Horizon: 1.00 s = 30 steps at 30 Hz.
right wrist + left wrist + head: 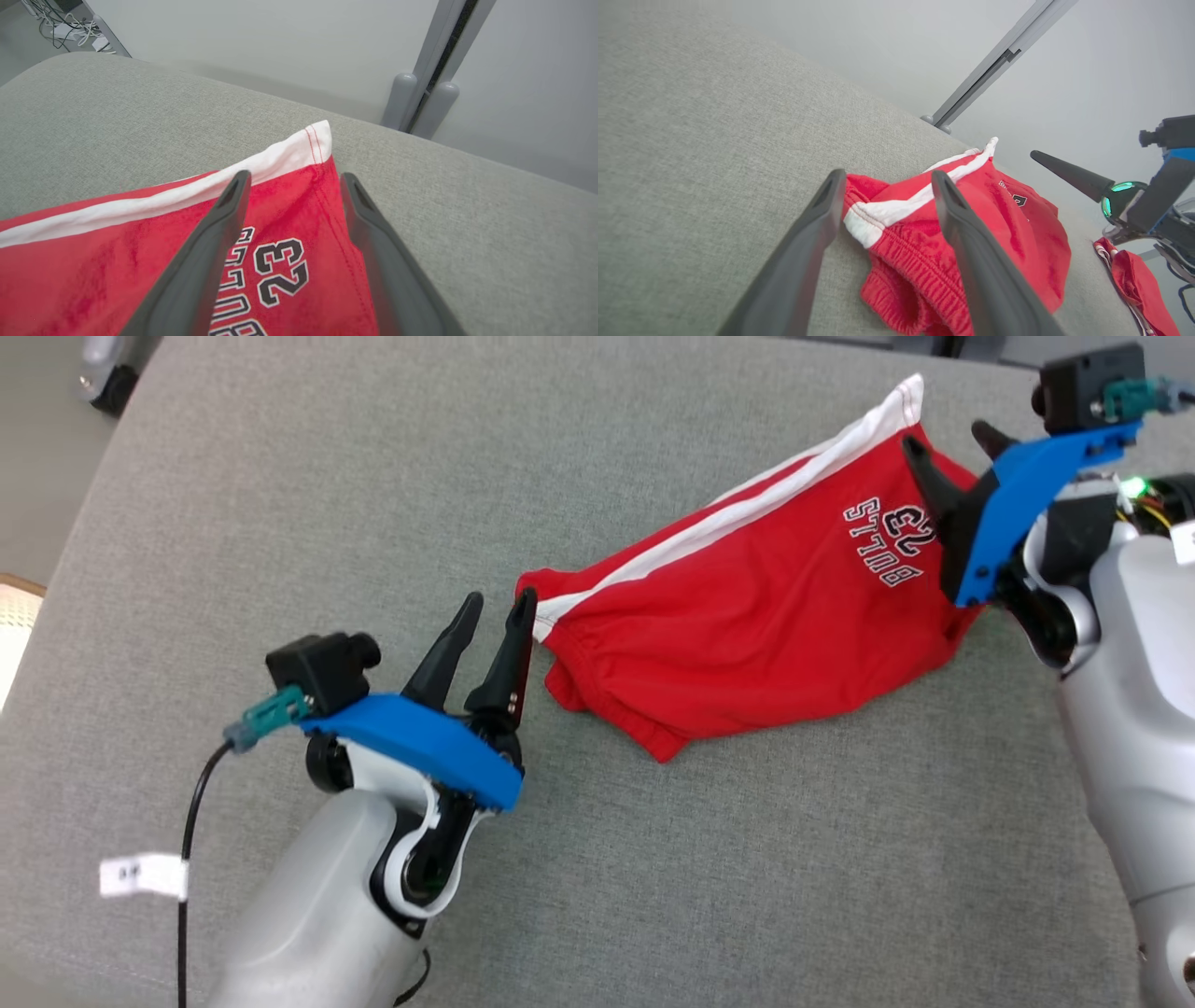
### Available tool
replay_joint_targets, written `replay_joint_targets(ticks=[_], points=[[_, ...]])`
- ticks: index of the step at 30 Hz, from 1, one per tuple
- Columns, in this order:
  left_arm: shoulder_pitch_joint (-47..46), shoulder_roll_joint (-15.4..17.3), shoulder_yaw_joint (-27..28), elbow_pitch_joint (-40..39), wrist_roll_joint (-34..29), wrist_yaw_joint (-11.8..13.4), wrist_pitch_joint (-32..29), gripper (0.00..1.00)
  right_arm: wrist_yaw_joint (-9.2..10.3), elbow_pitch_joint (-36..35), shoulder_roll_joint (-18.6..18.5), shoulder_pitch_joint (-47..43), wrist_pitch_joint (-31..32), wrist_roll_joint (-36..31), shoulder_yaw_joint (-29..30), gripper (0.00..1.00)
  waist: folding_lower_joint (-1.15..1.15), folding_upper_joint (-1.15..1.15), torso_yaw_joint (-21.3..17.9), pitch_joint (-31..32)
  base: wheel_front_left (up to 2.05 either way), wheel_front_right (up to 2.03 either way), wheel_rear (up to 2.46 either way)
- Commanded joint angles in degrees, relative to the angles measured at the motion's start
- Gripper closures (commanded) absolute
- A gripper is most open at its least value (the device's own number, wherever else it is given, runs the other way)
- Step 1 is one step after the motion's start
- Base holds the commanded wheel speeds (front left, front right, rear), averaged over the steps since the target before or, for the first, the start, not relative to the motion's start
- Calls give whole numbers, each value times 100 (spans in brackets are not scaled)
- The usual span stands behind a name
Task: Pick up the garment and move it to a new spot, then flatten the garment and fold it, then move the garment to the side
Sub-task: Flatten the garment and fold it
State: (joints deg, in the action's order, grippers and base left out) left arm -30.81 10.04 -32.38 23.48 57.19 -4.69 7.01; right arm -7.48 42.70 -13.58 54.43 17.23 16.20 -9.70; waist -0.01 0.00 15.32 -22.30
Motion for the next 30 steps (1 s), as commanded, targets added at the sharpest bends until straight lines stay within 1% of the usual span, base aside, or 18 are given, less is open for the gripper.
replay_joint_targets(ticks=[1, 3, 6, 10, 14, 18, 24, 28, 30], points=[[106, 76, -18, -37, -86, -30, 102, 0, -4, -29, -87, -127, -14, 67, -15, 0, 1, 0, -33, 85, 0, 0, 0], [210, 158, -11, -100, -211, -40, 357, 0, -4, -73, -207, -267, 2, 212, -26, 0, 1, 0, -1, 178, 0, 0, 0], [312, 258, -28, -120, -602, 26, 652, 0, -4, -120, -379, -500, 52, 389, 11, 0, 1, 0, 69, 275, 0, 0, 0], [403, 302, 106, -179, -1179, 122, 802, 0, -4, -220, -597, -640, 174, 563, -2, 0, 1, 0, 151, 271, 0, 0, 0], [569, 139, 432, -461, -1770, 142, 818, 0, -4, -80, -728, -613, 358, 464, 90, 0, 1, 0, 270, 149, 0, 0, 0], [765, -7, 755, -650, -2343, 145, 821, 0, -4, 94, -756, -436, 438, 292, 200, 0, 1, 0, 412, -8, 0, 0, 0], [1000, -290, 1154, -705, -2884, -67, 822, 0, -4, 518, -846, -137, 479, 2, 370, 0, 1, 0, 713, -236, 0, 0, 0], [1117, -425, 1308, -701, -3091, -161, 822, 0, -4, 797, -775, -52, 432, -120, 546, 0, 1, 0, 810, -301, 0, 0, 0], [1159, -479, 1382, -664, -3201, -213, 822, 0, -5, 988, -667, -55, 546, -183, 470, 0, 1, 0, 834, -317, 0, 0, 0]])
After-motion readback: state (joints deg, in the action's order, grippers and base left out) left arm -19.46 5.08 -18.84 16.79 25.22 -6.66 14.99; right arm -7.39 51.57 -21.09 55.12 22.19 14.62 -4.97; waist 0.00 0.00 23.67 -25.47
